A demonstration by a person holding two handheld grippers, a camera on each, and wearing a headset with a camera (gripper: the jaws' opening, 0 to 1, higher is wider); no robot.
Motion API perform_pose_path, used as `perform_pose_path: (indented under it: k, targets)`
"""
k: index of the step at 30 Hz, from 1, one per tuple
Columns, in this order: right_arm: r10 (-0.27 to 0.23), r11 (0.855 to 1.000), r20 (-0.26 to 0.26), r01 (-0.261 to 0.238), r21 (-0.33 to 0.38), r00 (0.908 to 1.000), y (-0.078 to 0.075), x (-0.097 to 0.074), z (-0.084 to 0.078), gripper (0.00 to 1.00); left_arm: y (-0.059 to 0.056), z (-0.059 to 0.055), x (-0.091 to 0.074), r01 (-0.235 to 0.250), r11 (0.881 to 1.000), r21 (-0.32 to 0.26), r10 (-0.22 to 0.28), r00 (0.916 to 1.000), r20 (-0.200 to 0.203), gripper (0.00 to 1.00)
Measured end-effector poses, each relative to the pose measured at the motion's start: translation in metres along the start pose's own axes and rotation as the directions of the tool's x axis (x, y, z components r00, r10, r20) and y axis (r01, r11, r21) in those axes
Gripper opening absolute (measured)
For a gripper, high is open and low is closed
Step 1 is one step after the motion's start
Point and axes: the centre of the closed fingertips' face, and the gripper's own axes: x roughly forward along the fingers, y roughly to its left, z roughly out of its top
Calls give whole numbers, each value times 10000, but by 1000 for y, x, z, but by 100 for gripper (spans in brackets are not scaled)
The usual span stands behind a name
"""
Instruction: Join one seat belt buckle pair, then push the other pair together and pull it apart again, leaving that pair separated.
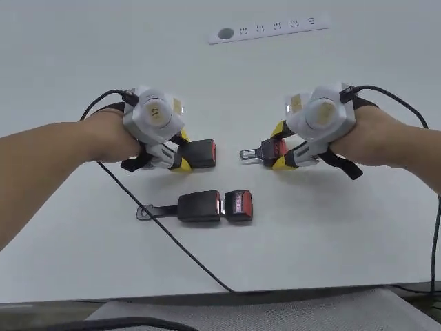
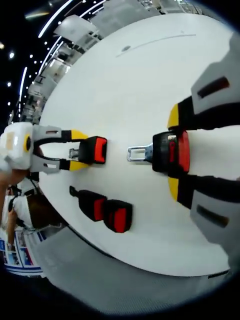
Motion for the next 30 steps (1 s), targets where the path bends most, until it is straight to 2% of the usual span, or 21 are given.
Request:
perform_pose_path:
  k: [5, 9, 16, 17, 19, 20, 24, 25, 26, 30]
  targets:
    - [-244, 9991, -272, 253, 330, 9993, -3, -13, -23, 34, -1, 1, 0, 59, 9998, 195, -57, 9999, -102, 32]
    - [-334, 9967, -332, 358, 731, 9989, -5, -20, -35, 34, -1, 1, 1, 116, 9996, 249, -113, 9999, -112, 32]
    - [-244, 9953, -261, 267, 933, 9994, -5, -20, -36, 35, -1, 0, 1, 1, 9999, 157, 4, 9996, -292, 33]
    - [-157, 9945, -338, 191, 1030, 9993, -4, -20, -38, 37, -1, 0, 1, -40, 9999, 144, 44, 9996, -275, 33]
    - [-585, 9901, -362, 626, 1257, 9976, -11, -21, -38, 44, -1, 0, 0, -120, 9998, 170, 124, 9996, -260, 33]
    - [-612, 9904, -379, 654, 1218, 9974, -12, -21, -39, 47, 0, -1, 0, -178, 9998, 101, 180, 9995, -260, 33]
    - [-897, 9875, -442, 947, 1263, 9950, -15, -22, -40, 55, 3, -2, -3, -636, 9969, -456, 634, 9980, -64, 34]
    - [-1001, 9846, -530, 1066, 1389, 9936, -15, -23, -41, 57, 1, -6, -5, -617, 9971, -438, 611, 9980, -156, 34]
    - [-1087, 9824, -595, 1164, 1464, 9923, -14, -24, -42, 59, 2, -8, -11, -823, 9953, -504, 815, 9965, -178, 33]
    - [-1451, 9748, -305, 1482, 1670, 9889, -3, -34, -36, 64, -1, -4, -29, -1155, 9889, -936, 1181, 9927, 224, 35]
